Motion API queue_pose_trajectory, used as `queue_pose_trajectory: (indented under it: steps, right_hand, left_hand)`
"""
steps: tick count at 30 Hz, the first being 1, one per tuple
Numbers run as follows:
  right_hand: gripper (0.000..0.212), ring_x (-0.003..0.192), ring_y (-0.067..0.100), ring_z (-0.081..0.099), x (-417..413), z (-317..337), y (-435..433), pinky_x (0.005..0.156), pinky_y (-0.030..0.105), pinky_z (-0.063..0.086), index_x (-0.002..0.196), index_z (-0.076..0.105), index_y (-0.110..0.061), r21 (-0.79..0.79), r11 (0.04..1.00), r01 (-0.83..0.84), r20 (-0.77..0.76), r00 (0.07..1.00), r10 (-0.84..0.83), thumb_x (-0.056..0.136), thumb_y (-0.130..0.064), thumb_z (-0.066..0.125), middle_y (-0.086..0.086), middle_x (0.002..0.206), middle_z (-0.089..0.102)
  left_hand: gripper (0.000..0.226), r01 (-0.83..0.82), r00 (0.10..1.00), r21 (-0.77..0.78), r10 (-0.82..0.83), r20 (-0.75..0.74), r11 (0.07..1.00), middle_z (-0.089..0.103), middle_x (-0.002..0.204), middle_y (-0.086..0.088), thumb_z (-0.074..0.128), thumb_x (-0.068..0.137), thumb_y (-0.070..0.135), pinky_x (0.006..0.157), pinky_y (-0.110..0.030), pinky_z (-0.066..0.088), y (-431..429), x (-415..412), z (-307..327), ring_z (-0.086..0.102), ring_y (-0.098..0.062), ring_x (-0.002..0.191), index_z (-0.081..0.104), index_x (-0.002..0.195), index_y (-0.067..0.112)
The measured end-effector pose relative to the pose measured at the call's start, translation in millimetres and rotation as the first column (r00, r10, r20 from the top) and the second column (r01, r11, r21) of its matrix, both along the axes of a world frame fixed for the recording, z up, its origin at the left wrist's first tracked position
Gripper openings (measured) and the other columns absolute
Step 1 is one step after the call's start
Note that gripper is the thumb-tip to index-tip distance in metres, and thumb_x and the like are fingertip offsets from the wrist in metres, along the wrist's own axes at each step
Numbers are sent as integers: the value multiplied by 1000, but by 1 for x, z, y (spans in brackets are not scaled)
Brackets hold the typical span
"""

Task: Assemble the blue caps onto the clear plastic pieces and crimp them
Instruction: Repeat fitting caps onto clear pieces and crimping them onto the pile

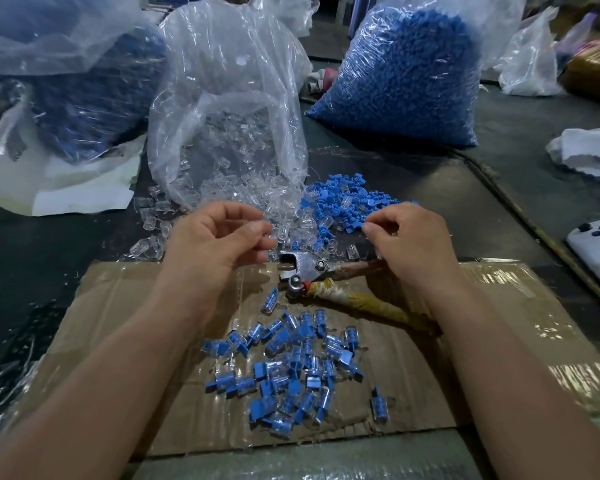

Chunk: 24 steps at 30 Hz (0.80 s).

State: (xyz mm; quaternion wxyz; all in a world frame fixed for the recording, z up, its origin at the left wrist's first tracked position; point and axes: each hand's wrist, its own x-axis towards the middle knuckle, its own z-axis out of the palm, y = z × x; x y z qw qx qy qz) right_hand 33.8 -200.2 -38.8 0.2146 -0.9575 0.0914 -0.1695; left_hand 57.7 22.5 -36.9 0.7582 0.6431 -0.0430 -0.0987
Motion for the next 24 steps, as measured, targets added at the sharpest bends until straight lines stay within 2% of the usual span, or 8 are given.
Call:
queue_pose_trajectory:
  steps: [3,5,11,15,18,21,22,24]
  right_hand:
    - [17,79,7,49,8,4,3,73,21,35,98,70,-15,-25,1000,5,39,999,-4,89,-24,59,-6,89,58]
    - [18,82,11,51,17,8,5,73,23,37,99,70,-16,-58,998,10,11,1000,-10,89,-26,57,0,97,64]
    - [22,101,25,57,41,2,7,71,28,40,101,68,-15,-207,973,102,-202,969,-144,87,-30,60,6,108,64]
    - [23,105,25,54,43,-5,7,72,30,40,106,66,-18,-206,971,122,-195,967,-163,88,-30,60,6,110,64]
    - [18,101,23,56,36,-1,7,73,30,40,101,66,-18,-155,981,117,-144,980,-140,87,-27,61,3,105,65]
    - [6,86,19,58,17,9,12,70,29,43,90,60,-21,8,995,99,-14,995,-99,85,-24,62,-2,87,62]
    - [7,78,14,58,9,13,16,67,27,44,85,57,-23,63,996,70,27,997,-72,83,-24,64,-6,80,60]
    - [15,65,2,54,-8,18,28,58,11,41,76,54,-27,139,990,-14,65,998,5,81,-22,67,-14,71,57]
  left_hand:
    - [10,30,998,70,-34,55,997,69,72,6,64,68,13,54,-19,53,-2,-4,0,64,-12,67,67,72,21]
    - [18,34,995,101,-43,86,994,67,69,9,66,71,10,55,-18,52,-2,-5,1,62,-11,65,69,67,26]
    - [13,88,994,54,-91,58,995,67,71,-1,63,77,0,57,-22,55,-3,-11,7,66,-13,64,66,76,13]
    - [12,94,994,43,-96,43,995,68,69,0,62,79,-1,60,-28,56,-3,-14,9,66,-14,62,65,78,10]
    - [10,86,995,53,-88,39,995,69,71,-2,63,78,1,59,-29,56,-3,-15,10,66,-14,61,65,78,10]
    - [9,43,997,74,-48,64,996,70,73,-3,66,78,4,54,-23,54,-1,-16,12,67,-16,63,66,78,13]
    - [9,19,997,79,-25,75,997,70,72,-2,66,78,6,53,-21,52,0,-17,13,68,-16,64,67,77,14]
    - [7,-27,995,92,18,96,995,70,71,0,67,79,8,53,-19,51,0,-20,16,68,-16,65,66,78,15]
